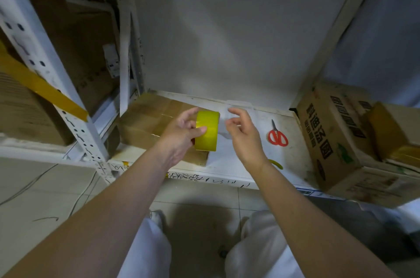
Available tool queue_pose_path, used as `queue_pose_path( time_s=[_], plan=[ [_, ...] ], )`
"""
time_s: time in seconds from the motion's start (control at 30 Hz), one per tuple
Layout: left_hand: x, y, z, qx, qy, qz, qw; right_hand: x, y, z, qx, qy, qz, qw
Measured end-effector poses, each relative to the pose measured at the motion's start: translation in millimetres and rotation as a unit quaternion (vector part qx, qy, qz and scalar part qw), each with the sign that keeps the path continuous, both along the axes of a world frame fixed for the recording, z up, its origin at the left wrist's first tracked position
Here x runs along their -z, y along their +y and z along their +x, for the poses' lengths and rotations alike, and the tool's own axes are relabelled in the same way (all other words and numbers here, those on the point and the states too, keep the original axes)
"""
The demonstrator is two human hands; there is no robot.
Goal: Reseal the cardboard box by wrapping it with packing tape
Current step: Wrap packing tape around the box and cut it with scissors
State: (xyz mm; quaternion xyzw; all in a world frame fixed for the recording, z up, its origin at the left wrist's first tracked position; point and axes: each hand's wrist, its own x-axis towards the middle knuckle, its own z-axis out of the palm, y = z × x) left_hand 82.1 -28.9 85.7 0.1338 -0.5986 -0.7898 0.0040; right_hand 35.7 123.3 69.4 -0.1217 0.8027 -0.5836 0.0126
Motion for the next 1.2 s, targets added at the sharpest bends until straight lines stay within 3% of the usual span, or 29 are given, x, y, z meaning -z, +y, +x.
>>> queue_pose_path(
  time_s=[0.17,0.37,0.63,0.83,1.07,1.2],
  plan=[
    [-0.6,-1.4,7.6,0.025,0.002,-0.040,0.999,-9.0,-15.3,0.3,-0.054,0.080,0.153,0.983],
    [2.5,-3.9,7.3,0.000,0.013,-0.038,0.999,-13.8,-17.9,5.6,-0.066,0.121,0.124,0.983],
    [1.3,2.4,5.5,0.004,-0.003,-0.056,0.998,-21.2,-12.6,5.5,-0.053,0.124,0.210,0.968],
    [0.8,5.7,7.7,0.021,-0.012,-0.083,0.996,-25.2,-6.1,4.0,-0.102,0.079,0.253,0.959],
    [3.0,7.0,5.1,0.005,-0.040,-0.072,0.997,-23.9,-7.3,1.6,-0.027,0.114,0.235,0.965],
    [7.6,11.9,11.5,0.043,-0.035,-0.132,0.990,-22.8,-7.8,1.2,0.021,0.135,0.244,0.960]
  ],
)
